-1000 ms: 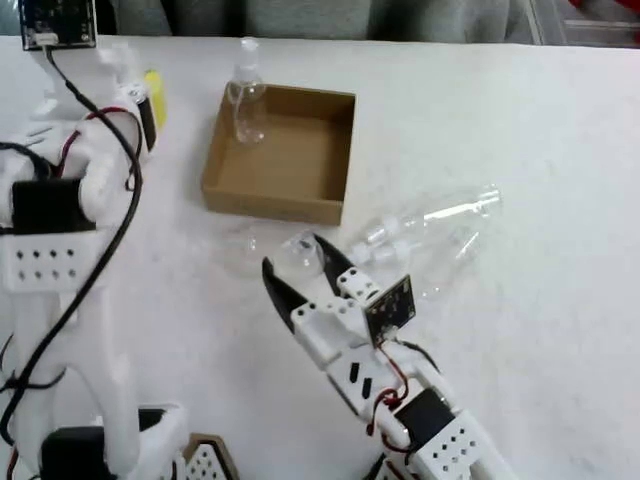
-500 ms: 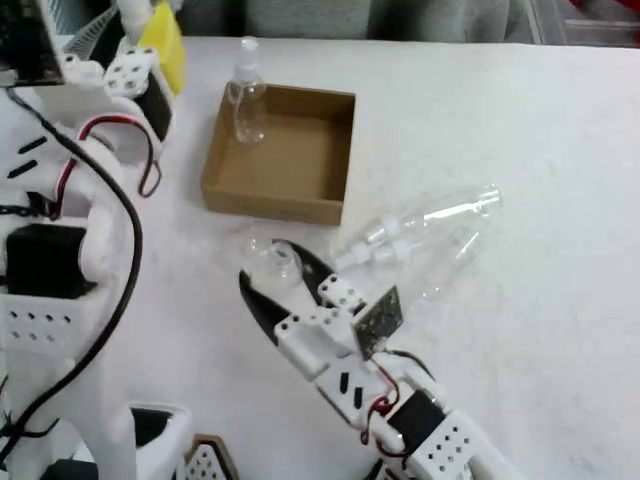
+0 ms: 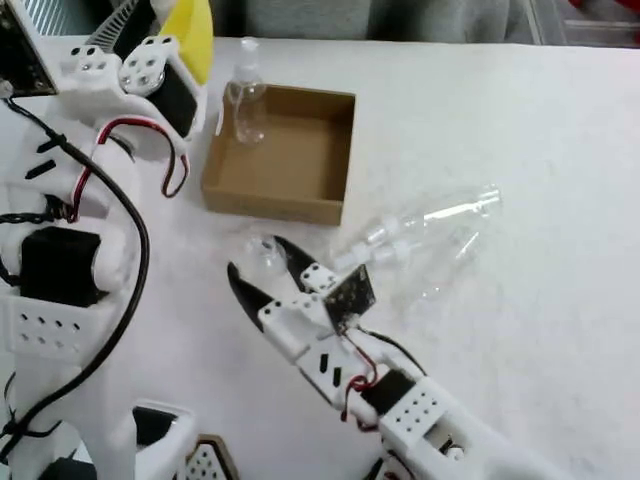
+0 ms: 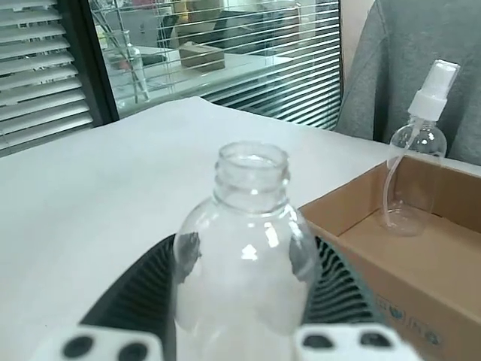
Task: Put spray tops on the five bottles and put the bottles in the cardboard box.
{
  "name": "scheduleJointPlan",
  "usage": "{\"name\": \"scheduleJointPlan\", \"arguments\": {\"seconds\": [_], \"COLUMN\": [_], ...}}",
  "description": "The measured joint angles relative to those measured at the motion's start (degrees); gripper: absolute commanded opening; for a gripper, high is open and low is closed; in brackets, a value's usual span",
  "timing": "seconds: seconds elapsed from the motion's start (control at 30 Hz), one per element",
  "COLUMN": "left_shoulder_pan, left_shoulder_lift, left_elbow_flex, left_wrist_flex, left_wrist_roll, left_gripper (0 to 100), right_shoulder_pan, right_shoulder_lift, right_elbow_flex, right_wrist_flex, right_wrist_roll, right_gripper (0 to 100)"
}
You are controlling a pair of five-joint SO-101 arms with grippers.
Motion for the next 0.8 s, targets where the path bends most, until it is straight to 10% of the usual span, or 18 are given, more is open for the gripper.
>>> {"name": "scheduleJointPlan", "arguments": {"seconds": [0.8], "left_shoulder_pan": [6.6], "left_shoulder_lift": [-20.3], "left_elbow_flex": [33.2], "left_wrist_flex": [-11.5], "left_wrist_roll": [-0.2], "left_gripper": [11], "right_shoulder_pan": [3.9], "right_shoulder_lift": [17.1], "right_elbow_flex": [-2.4], "right_wrist_flex": [-12.5], "right_wrist_roll": [0.0], "right_gripper": [3.9]}}
